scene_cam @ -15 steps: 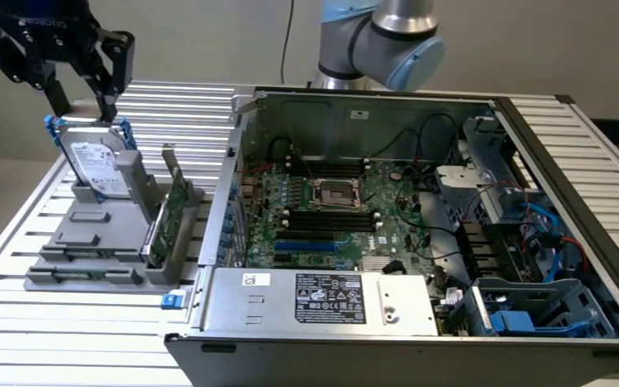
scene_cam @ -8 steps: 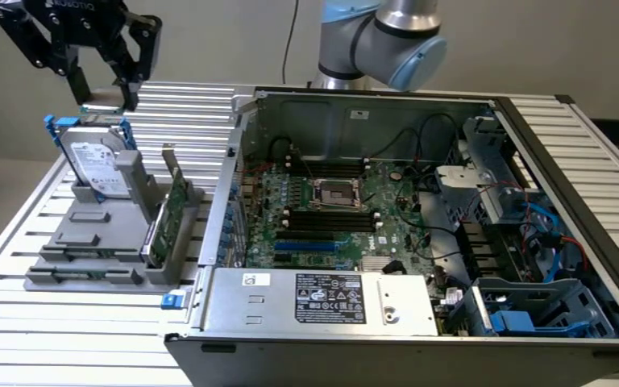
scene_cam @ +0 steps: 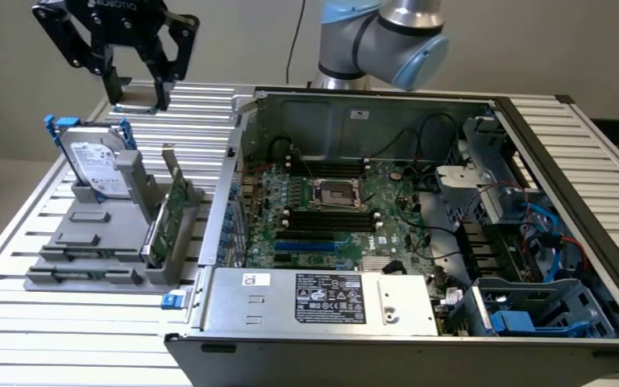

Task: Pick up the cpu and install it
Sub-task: 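Pick up the cpu and move it towards the insertion slot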

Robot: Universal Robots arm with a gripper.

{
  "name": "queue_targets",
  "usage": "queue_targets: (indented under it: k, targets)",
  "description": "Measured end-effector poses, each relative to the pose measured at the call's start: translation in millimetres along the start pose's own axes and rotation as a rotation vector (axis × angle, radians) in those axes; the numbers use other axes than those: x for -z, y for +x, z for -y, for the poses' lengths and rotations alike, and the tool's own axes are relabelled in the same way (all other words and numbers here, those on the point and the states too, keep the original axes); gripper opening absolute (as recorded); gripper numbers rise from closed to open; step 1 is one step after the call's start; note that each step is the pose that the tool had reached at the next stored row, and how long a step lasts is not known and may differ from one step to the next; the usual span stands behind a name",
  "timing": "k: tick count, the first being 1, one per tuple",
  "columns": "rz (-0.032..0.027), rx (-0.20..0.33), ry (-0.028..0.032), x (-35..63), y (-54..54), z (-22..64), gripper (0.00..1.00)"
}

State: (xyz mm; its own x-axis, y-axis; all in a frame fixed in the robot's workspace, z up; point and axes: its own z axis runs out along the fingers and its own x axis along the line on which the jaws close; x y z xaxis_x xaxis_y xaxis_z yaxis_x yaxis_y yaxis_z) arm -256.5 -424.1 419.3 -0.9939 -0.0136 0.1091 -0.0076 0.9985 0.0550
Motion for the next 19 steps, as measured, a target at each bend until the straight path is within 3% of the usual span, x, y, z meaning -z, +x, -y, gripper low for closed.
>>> queue_targets:
  k: [11, 19]
  targets:
    - [-0.0003, 0.0, -0.0018, 5.5, -49.6, 0.4, 0.55]
    - [-0.0002, 0.002, -0.0139, 9.5, -85.9, 0.7, 0.55]
